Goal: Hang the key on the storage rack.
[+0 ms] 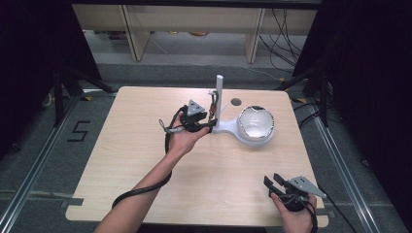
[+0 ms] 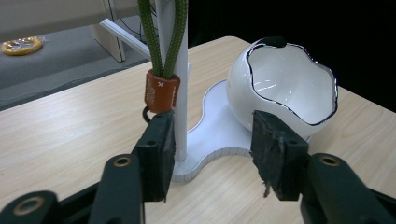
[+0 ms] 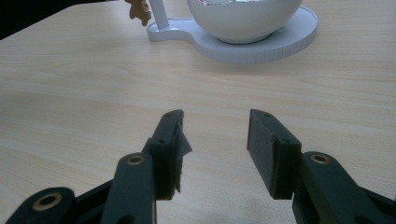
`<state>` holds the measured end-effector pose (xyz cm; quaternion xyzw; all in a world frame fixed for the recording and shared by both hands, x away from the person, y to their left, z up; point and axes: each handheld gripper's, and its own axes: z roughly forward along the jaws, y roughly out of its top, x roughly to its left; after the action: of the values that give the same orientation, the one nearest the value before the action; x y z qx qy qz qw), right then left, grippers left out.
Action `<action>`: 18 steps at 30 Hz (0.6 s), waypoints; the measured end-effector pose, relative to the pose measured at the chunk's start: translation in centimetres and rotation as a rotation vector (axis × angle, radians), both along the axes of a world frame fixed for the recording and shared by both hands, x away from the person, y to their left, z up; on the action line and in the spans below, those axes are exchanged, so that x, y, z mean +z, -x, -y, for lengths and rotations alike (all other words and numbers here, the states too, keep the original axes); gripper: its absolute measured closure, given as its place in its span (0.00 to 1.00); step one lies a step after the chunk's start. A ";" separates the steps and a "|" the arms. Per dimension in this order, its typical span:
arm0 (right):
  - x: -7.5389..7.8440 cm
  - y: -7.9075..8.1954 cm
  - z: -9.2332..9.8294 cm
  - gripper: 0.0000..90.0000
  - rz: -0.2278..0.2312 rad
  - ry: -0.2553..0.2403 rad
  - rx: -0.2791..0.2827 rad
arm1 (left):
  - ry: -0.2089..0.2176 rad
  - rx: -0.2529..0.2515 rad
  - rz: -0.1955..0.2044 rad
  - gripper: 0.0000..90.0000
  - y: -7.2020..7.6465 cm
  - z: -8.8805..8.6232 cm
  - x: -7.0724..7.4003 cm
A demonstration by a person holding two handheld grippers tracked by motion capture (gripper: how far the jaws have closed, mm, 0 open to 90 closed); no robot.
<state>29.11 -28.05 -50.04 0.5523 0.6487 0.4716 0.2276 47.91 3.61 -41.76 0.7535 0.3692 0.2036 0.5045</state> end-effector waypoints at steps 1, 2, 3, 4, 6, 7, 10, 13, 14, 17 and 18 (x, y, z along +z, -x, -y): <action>0.0 0.0 0.0 0.63 0.000 0.000 0.000 | -0.001 0.002 0.005 0.52 0.2 -0.2 0.1; 0.0 0.0 0.0 0.63 0.002 -0.004 -0.002 | -0.003 0.002 0.011 0.51 0.5 -0.4 0.1; 0.0 0.0 0.0 0.63 0.002 -0.004 -0.002 | -0.003 0.002 0.011 0.50 0.5 -0.4 0.1; 0.0 0.0 0.0 0.63 0.004 -0.004 -0.002 | -0.013 0.004 0.016 0.48 1.0 -0.9 0.2; 0.0 0.0 0.0 0.62 0.004 0.004 0.000 | -0.026 0.000 0.018 0.47 1.6 -1.4 0.1; -0.1 0.0 0.0 0.62 0.013 0.013 0.002 | -0.039 0.003 0.018 0.47 1.9 -1.8 0.0; 0.0 -0.1 0.3 0.62 0.026 0.063 0.018 | -0.053 0.007 0.024 0.46 2.7 -2.8 -0.3; 0.1 0.2 -0.1 0.62 -0.025 0.010 -0.003 | -0.061 0.003 0.020 0.45 3.5 -3.9 -0.9; 0.1 0.2 -0.1 0.62 -0.023 0.011 -0.003 | -0.071 0.003 0.018 0.45 3.9 -4.3 -1.0; 0.0 0.0 -0.2 0.62 0.003 0.005 -0.002 | -0.078 0.003 0.023 0.45 4.8 -5.5 -1.5; -0.1 0.0 -0.2 0.62 0.004 0.003 -0.003 | -0.080 0.006 0.022 0.45 5.2 -5.8 -1.7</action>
<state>29.11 -27.89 -50.11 0.5521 0.6482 0.4711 0.2304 42.73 9.44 -43.44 0.7697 0.3576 0.2278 0.4774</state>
